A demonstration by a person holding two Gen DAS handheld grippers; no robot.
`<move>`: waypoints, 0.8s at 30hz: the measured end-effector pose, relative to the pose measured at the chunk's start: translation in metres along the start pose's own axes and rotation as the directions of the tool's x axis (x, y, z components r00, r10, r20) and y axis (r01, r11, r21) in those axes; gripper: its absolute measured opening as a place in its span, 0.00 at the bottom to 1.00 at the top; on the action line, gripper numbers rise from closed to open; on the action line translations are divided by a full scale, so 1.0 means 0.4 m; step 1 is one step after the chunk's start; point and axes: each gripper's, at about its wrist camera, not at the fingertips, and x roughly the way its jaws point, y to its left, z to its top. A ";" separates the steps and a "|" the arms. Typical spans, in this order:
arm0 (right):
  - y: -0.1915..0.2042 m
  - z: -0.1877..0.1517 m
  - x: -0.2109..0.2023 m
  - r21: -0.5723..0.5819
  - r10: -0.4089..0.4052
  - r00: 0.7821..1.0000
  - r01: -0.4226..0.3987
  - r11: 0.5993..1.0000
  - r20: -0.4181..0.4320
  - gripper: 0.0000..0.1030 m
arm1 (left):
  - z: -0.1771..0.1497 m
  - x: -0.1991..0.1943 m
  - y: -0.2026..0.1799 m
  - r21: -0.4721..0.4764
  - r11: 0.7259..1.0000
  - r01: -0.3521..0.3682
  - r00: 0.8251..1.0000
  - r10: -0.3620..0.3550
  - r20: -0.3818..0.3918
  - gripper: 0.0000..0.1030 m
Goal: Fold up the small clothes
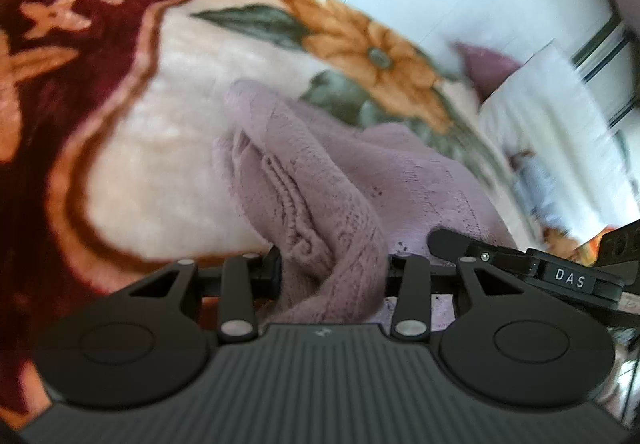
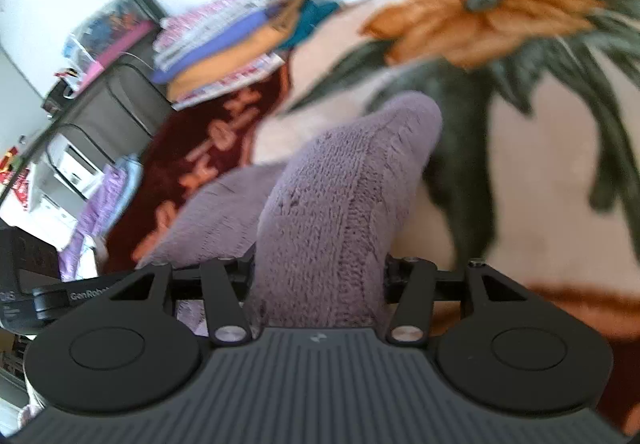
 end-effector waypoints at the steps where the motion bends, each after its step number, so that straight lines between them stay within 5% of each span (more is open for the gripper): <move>1: -0.014 -0.014 0.008 0.016 -0.007 1.000 0.007 1.000 -0.013 0.56 | -0.010 0.010 0.000 0.017 0.999 -0.028 1.000 0.028 -0.007 0.42; 11: -0.055 -0.099 0.018 0.015 -0.058 0.998 0.058 0.998 -0.019 0.68 | -0.049 -0.012 -0.002 0.051 0.993 -0.103 0.995 0.104 -0.011 0.50; 17: -0.020 -0.110 -0.057 -0.068 -0.092 0.996 0.093 0.993 0.011 0.68 | -0.082 -0.065 -0.036 0.159 0.959 -0.235 0.972 0.228 0.062 0.55; 24: -0.006 -0.153 -0.106 -0.145 -0.130 0.990 0.136 0.980 0.049 0.62 | -0.112 -0.068 -0.018 0.168 0.947 -0.275 0.961 0.263 0.090 0.55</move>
